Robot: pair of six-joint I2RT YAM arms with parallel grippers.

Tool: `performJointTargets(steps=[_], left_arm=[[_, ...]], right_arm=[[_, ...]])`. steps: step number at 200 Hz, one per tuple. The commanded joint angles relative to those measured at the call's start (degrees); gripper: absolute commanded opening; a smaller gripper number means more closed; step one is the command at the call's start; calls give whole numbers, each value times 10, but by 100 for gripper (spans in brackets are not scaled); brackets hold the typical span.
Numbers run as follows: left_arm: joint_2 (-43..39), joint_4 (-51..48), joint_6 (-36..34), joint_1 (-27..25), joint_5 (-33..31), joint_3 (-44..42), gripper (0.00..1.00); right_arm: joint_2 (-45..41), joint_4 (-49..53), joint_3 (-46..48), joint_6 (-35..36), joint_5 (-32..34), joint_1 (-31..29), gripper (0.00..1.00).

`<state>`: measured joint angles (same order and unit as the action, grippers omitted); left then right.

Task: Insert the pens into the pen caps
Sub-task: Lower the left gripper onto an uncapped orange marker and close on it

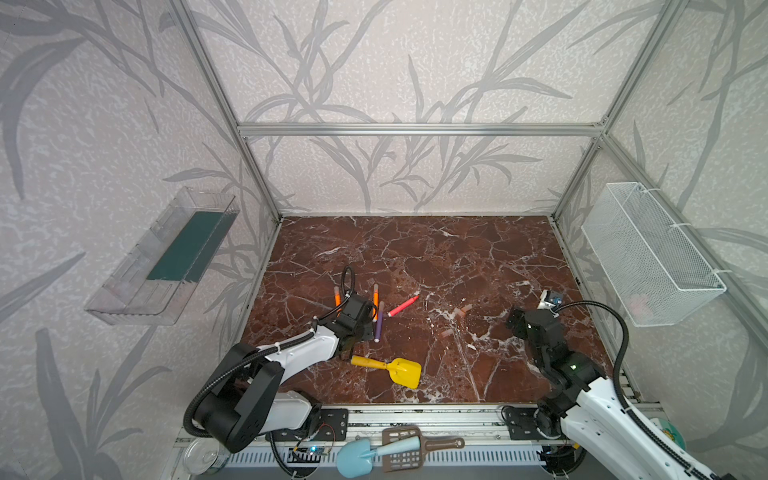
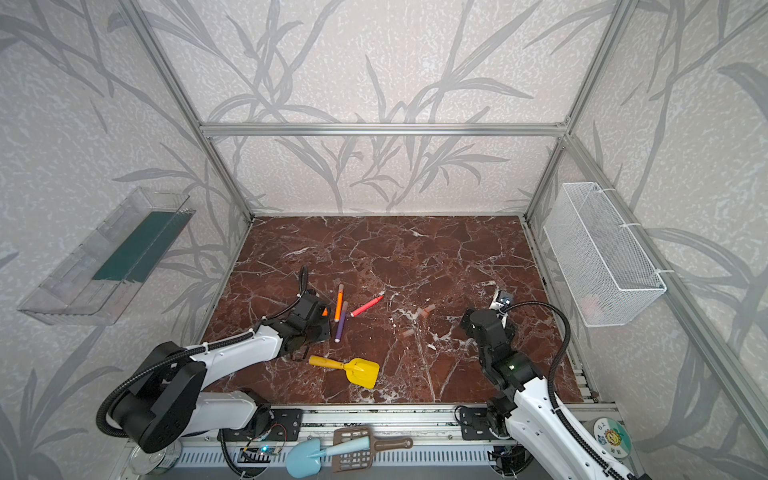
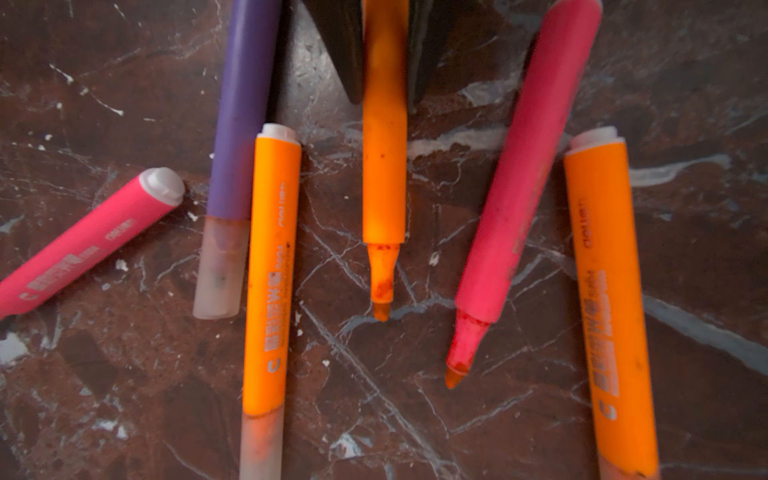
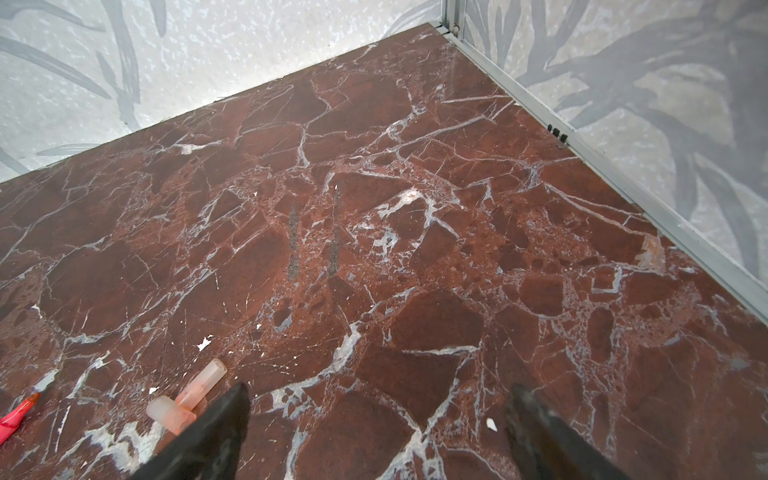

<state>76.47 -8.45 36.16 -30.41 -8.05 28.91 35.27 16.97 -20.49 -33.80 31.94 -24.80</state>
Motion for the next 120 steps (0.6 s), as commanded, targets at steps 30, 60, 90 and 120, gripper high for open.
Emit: performJointTargets(steps=[30, 60, 90, 120], left_arm=[[31, -45, 17, -24, -55, 19, 21], [49, -35, 15, -26, -43, 20, 21], [39, -28, 16, -26, -31, 19, 14], [-9, -39, 12, -26, -19, 23, 6]], right_arm=[[-2, -6, 5, 7, 1, 2, 94], [-4, -1, 2, 5, -1, 2, 94], [-15, 24, -13, -12, -49, 2, 91], [-31, -29, -9, -55, -216, -1, 88]])
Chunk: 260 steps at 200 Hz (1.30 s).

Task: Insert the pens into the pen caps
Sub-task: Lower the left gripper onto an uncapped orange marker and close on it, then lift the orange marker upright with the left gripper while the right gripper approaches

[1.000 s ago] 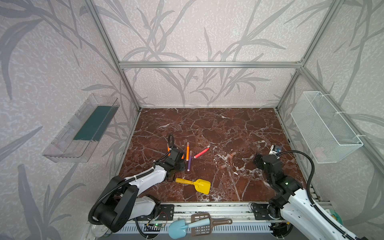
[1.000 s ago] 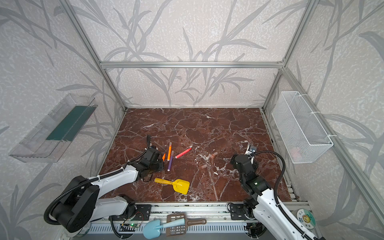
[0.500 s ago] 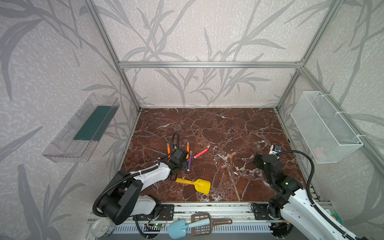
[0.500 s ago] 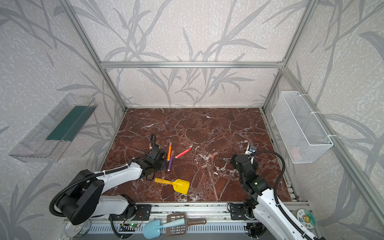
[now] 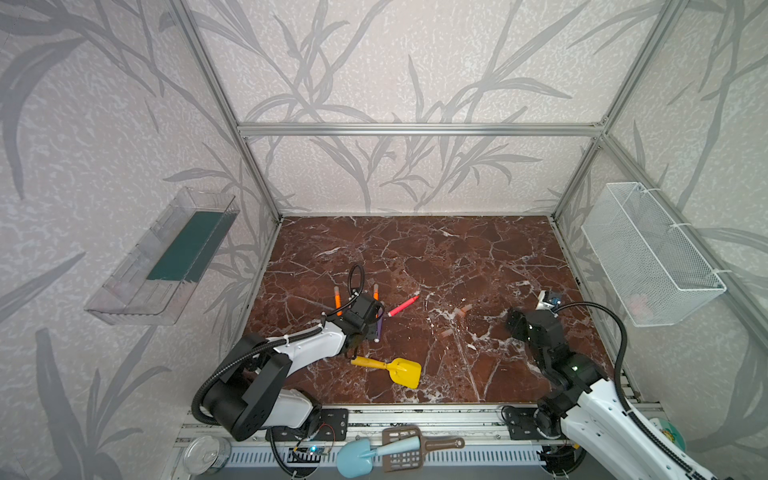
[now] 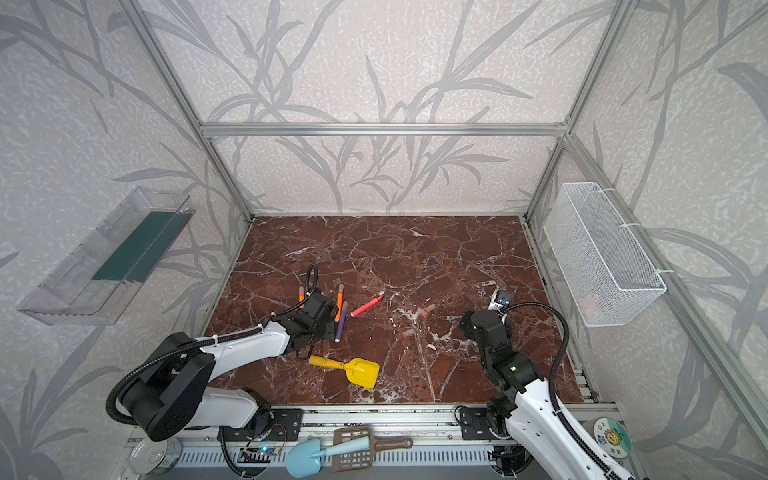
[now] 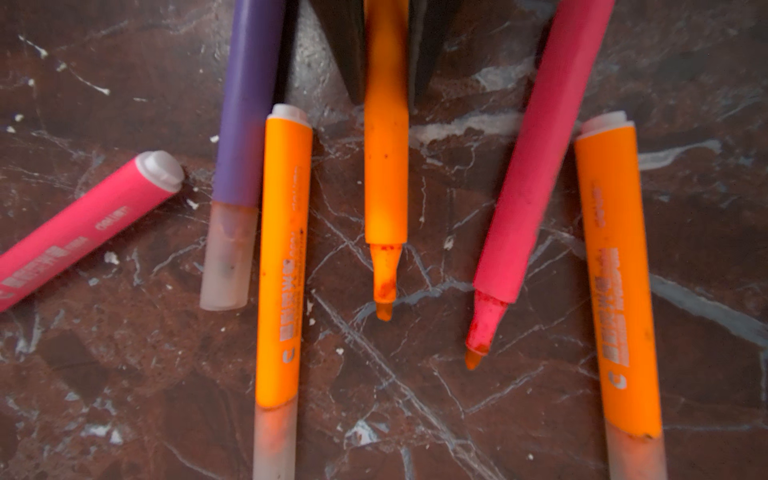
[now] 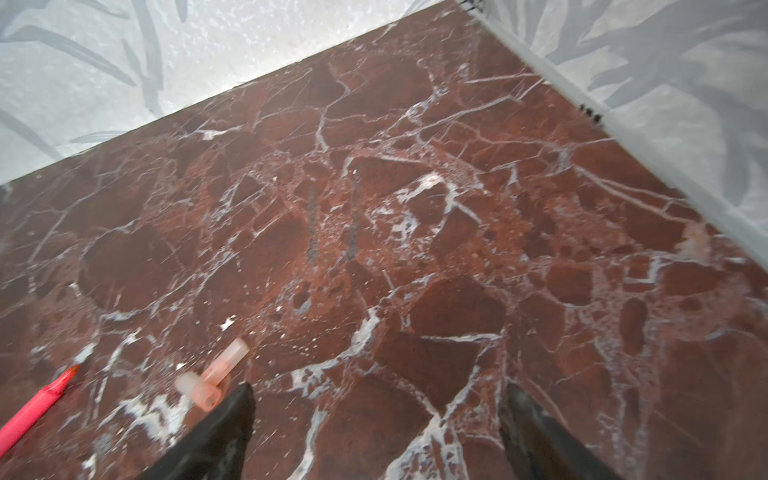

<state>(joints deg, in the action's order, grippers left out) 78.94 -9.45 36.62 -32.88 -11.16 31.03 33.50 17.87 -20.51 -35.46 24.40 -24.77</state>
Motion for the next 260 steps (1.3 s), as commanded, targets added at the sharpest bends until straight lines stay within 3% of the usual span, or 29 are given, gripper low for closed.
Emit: performJointTargets(steps=[1, 19, 52, 73, 94, 128, 146, 184, 260], left_arm=[[-36, -30, 7, -1, 12, 2, 6], [-78, -49, 3, -1, 18, 9, 2], [-171, -90, 0, -2, 21, 17, 2], [-229, -95, -12, -2, 67, 16, 1], [-274, -69, -35, -17, 136, 7, 0], [-329, -22, -66, -77, 171, -9, 0], [-335, -11, -76, -88, 187, -15, 0], [-336, 14, -69, -99, 208, -31, 0], [-330, 30, -72, -120, 219, -24, 0]], right_arm=[[-14, -42, -8, -39, -146, -2, 87], [-8, -74, -13, -67, -193, -28, 87], [12, -177, -6, -104, -169, -151, 87], [69, -282, -5, -114, -149, -248, 89], [163, -356, -39, -118, -160, -301, 89], [319, -440, -109, -146, -222, -317, 76], [371, -460, -140, -148, -224, -326, 74], [412, -475, -166, -155, -208, -335, 73], [477, -493, -199, -176, -206, -354, 59]])
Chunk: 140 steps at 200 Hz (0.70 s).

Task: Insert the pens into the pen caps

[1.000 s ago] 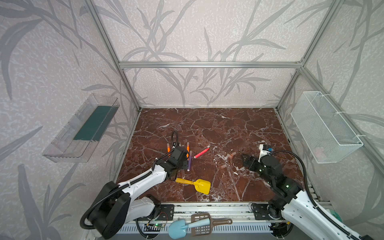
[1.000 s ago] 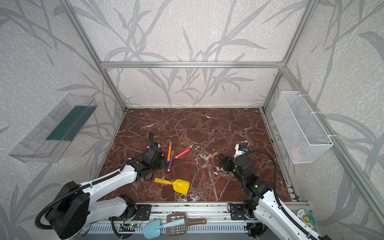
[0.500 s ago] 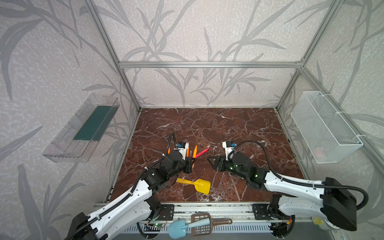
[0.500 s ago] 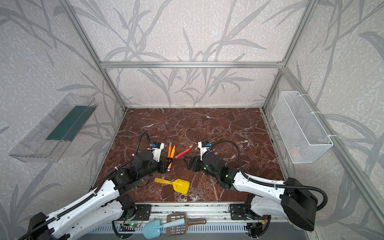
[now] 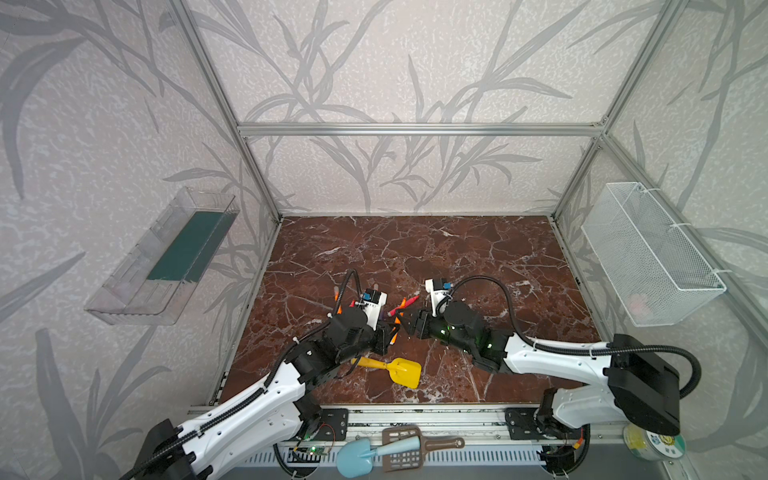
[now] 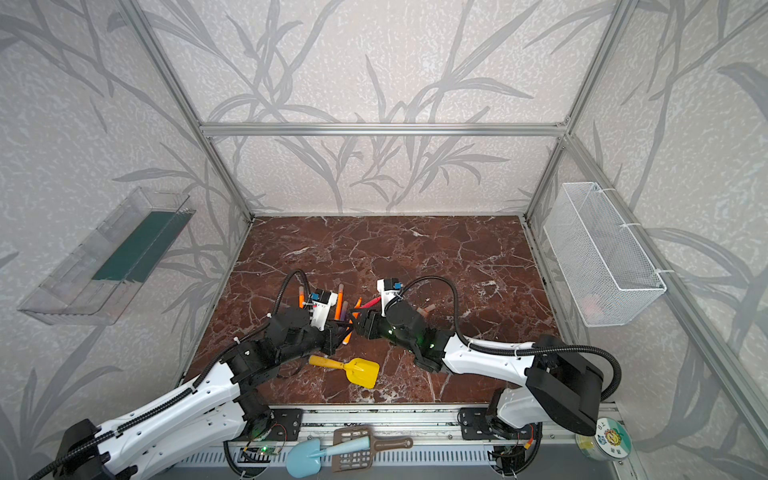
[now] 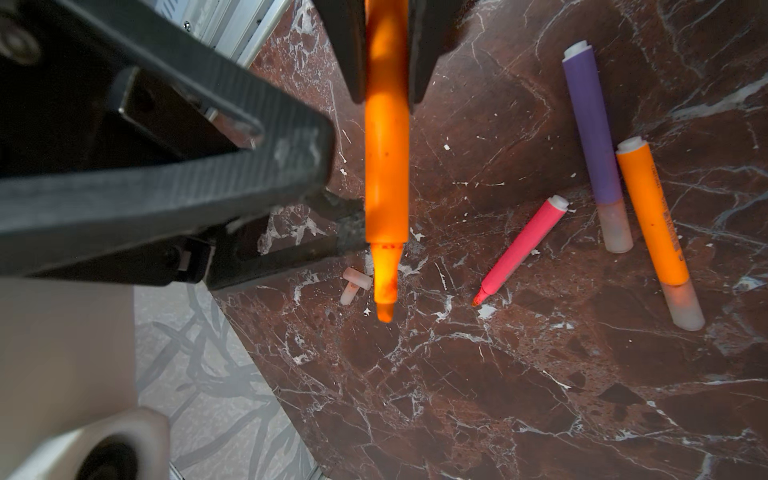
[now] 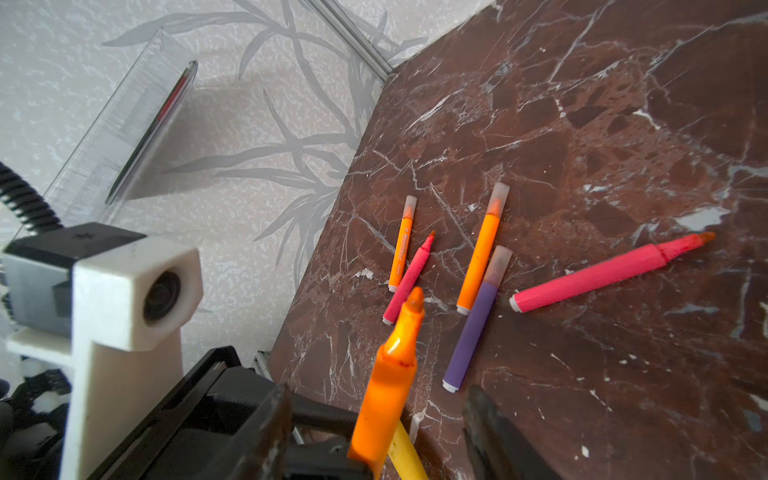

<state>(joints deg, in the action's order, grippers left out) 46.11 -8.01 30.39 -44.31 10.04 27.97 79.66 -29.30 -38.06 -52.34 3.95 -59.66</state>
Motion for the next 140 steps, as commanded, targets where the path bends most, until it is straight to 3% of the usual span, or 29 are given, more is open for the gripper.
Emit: performJointTargets(steps=[1, 41, 85, 131, 140], left_arm=[[-1, 16, -10, -6, 7, 6, 0], [4, 21, -11, -14, 7, 6, 0], [3, 20, -12, -23, 8, 4, 0], [7, 25, -14, -29, 5, 4, 0], [8, 29, -15, -29, 7, 3, 5]], right_arm=[[16, -21, -24, -8, -1, -5, 58], [34, -13, -42, -6, 1, -7, 43], [28, 8, -47, 1, 23, -7, 40], [24, 28, -54, 1, 23, -8, 10], [24, 27, -53, -1, 23, -8, 5]])
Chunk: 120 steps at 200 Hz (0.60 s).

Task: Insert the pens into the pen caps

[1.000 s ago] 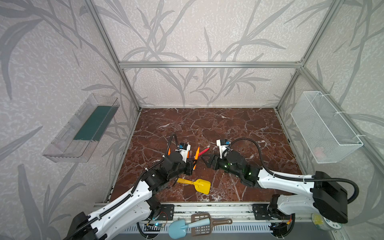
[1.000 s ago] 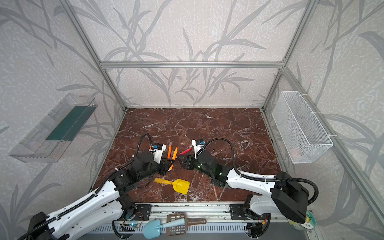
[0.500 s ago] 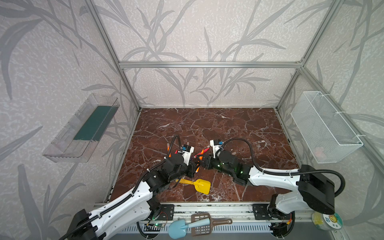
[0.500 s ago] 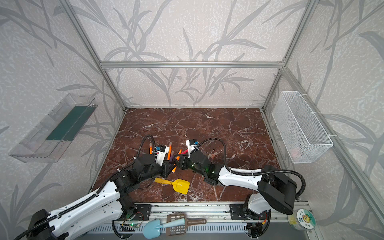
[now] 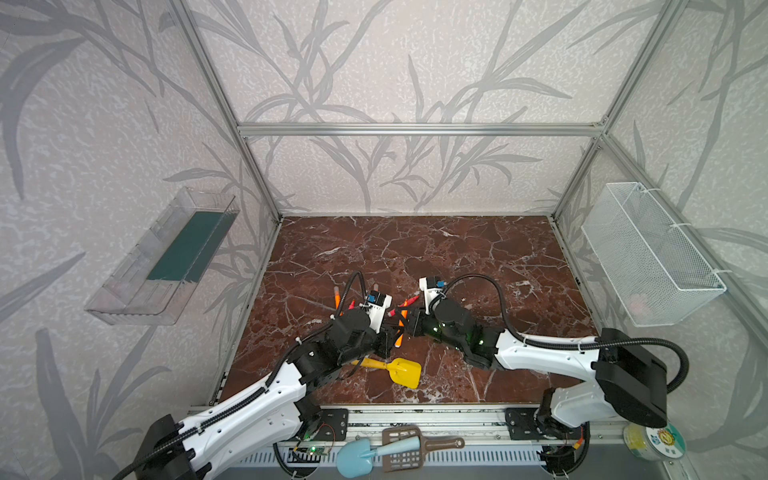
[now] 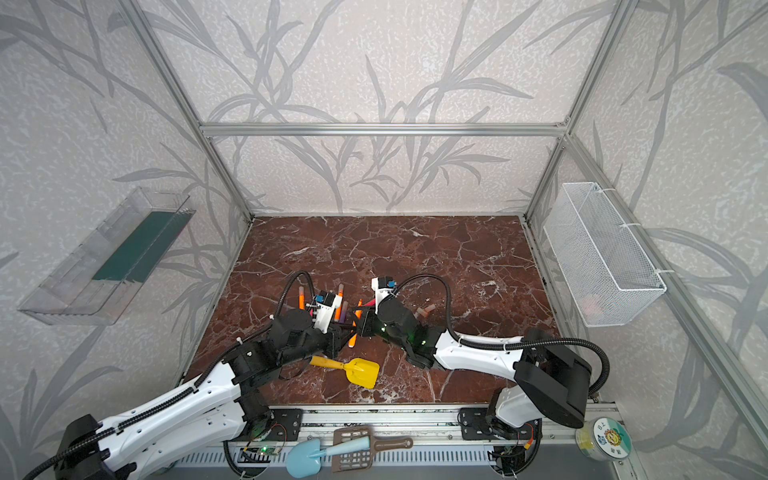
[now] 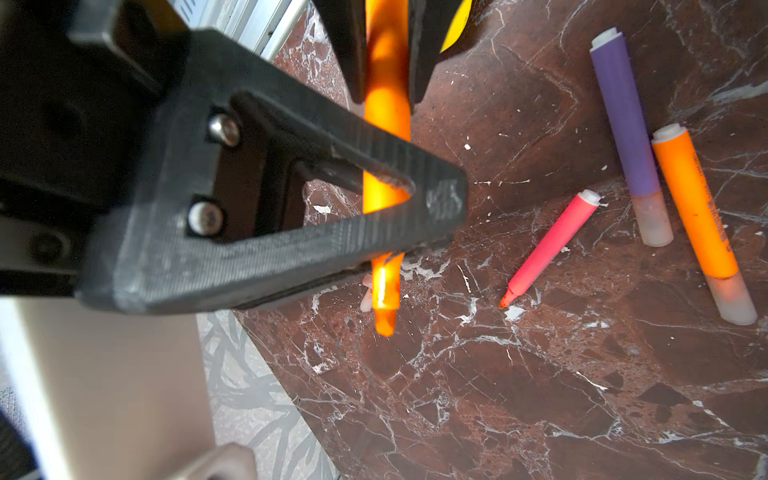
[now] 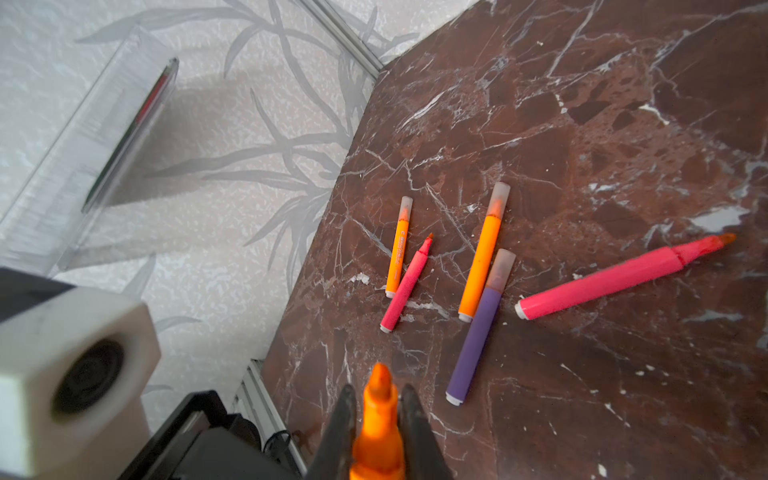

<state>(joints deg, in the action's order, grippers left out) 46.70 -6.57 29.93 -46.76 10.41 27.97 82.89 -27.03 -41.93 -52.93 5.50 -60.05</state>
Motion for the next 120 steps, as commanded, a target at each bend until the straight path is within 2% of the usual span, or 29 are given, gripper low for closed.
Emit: performJointTargets(steps=[1, 15, 52, 100, 120], left_arm=[[2, 16, -10, -5, 3, 3, 5], [4, 22, -11, -5, 4, 2, 15], [15, 53, -13, -7, 14, -5, 32], [27, 82, -19, -7, 4, -10, 32], [34, 103, -19, -7, -3, -18, 28]], right_arm=[[-8, 4, -14, 5, 7, -5, 5], [-7, -1, -12, 4, 7, -6, 0], [-3, -33, -2, -10, 6, -14, 0], [8, -64, -3, -20, 6, -29, 0], [16, -79, -3, -25, 5, -35, 0]])
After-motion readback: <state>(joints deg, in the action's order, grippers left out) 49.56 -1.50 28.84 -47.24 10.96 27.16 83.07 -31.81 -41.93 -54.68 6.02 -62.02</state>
